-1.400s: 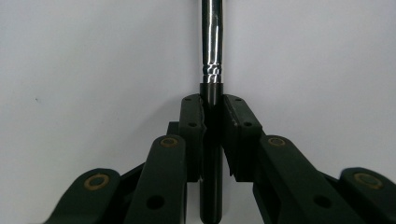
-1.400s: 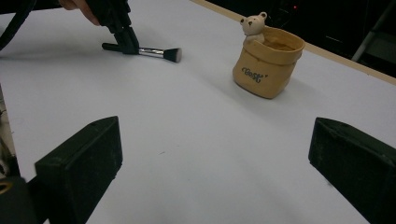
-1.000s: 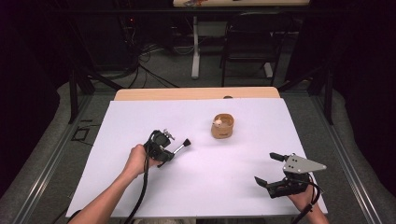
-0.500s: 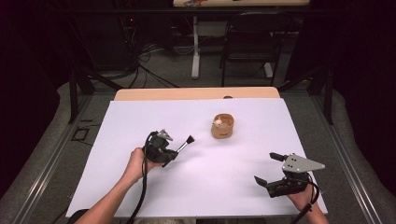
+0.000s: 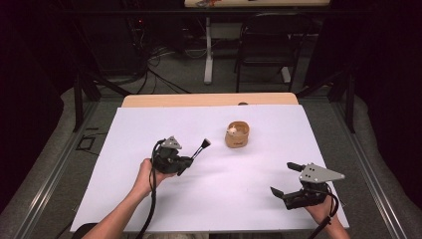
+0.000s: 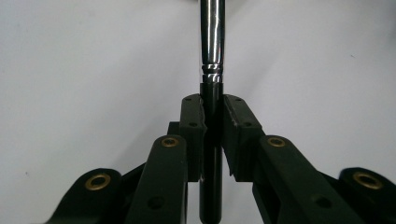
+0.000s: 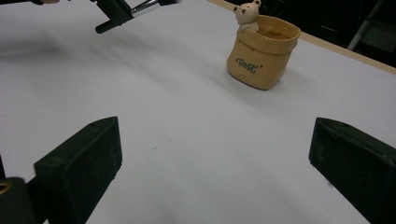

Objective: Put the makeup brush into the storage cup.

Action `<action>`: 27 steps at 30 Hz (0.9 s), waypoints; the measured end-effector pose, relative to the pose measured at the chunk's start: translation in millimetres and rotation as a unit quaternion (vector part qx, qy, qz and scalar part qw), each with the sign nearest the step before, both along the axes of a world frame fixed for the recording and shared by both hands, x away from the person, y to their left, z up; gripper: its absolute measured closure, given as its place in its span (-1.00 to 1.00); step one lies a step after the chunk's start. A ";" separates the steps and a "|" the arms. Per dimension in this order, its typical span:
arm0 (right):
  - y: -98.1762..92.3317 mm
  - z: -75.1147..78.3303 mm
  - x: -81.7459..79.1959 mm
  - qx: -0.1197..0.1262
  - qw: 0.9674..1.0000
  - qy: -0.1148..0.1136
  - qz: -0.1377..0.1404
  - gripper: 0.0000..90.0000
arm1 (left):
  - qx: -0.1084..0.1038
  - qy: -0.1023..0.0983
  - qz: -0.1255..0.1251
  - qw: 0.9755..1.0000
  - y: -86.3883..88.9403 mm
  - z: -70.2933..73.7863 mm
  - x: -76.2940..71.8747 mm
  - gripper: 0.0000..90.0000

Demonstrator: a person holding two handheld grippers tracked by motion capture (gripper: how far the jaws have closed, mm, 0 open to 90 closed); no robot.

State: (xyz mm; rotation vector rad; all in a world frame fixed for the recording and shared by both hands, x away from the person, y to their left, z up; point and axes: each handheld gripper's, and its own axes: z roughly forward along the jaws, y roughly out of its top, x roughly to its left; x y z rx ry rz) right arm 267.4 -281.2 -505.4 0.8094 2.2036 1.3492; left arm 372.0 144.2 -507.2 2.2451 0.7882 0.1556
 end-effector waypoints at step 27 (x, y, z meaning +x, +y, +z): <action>0.0 3.4 5.0 0.017 0.999 0.009 -0.046 -0.97 | -0.082 -0.100 -0.044 0.991 -32.4 4.4 -17.5 0.76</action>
